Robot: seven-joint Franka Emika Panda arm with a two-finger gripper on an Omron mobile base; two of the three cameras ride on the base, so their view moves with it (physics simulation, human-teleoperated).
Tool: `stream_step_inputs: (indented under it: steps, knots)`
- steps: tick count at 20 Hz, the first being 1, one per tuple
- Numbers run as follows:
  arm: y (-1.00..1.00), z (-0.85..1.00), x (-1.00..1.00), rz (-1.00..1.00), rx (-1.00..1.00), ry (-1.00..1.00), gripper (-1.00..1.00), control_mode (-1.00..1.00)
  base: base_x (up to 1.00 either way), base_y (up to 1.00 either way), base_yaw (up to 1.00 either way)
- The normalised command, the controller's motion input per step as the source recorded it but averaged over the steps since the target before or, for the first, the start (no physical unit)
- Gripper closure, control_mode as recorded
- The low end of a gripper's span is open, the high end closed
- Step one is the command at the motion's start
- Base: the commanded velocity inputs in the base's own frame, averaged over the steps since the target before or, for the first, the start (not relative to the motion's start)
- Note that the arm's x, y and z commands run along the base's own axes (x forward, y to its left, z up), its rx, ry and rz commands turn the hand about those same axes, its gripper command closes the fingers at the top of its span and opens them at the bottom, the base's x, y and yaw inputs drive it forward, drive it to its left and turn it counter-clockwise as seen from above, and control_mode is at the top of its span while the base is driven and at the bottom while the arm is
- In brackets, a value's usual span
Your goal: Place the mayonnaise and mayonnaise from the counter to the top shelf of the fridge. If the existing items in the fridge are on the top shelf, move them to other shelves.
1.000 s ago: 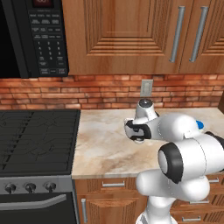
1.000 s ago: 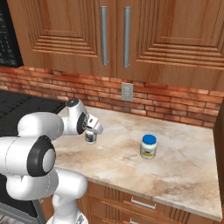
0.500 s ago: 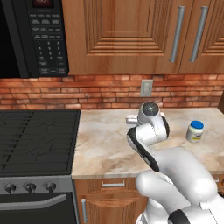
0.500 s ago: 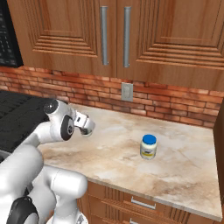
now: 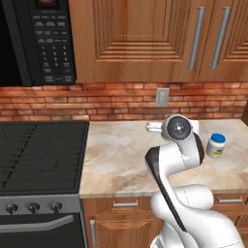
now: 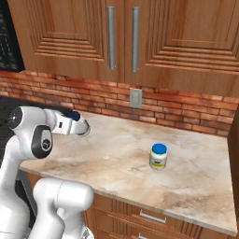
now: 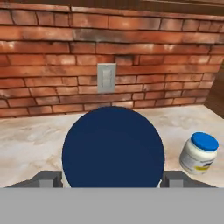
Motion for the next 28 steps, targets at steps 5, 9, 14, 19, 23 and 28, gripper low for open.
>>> stream_step_inputs:
  steps: [5, 9, 14, 19, 23, 28]
  knots:
    - [0.0, 1.0, -1.0, -0.03, -0.01, 0.0, 1.0, -1.0, 0.0, 0.0, 0.0]
    - [0.0, 0.98, -1.0, -0.04, 0.0, 0.06, 1.0, -1.0, 0.0, 0.0, 0.0]
    - [0.0, 0.25, -0.93, -0.03, 0.0, -0.01, 1.0, -1.0, 0.0, 0.0, 0.0]
    - [0.0, 0.0, -0.39, -0.01, 0.01, -0.07, 1.0, -1.0, 0.0, 0.0, 0.0]
    - [-0.07, 0.0, -0.44, -0.07, 0.0, -0.13, 1.0, -1.0, 0.0, 0.0, 0.0]
    - [-0.06, 0.0, -0.16, -0.05, 0.0, -0.03, 1.0, 1.0, -0.72, -0.32, -0.36]
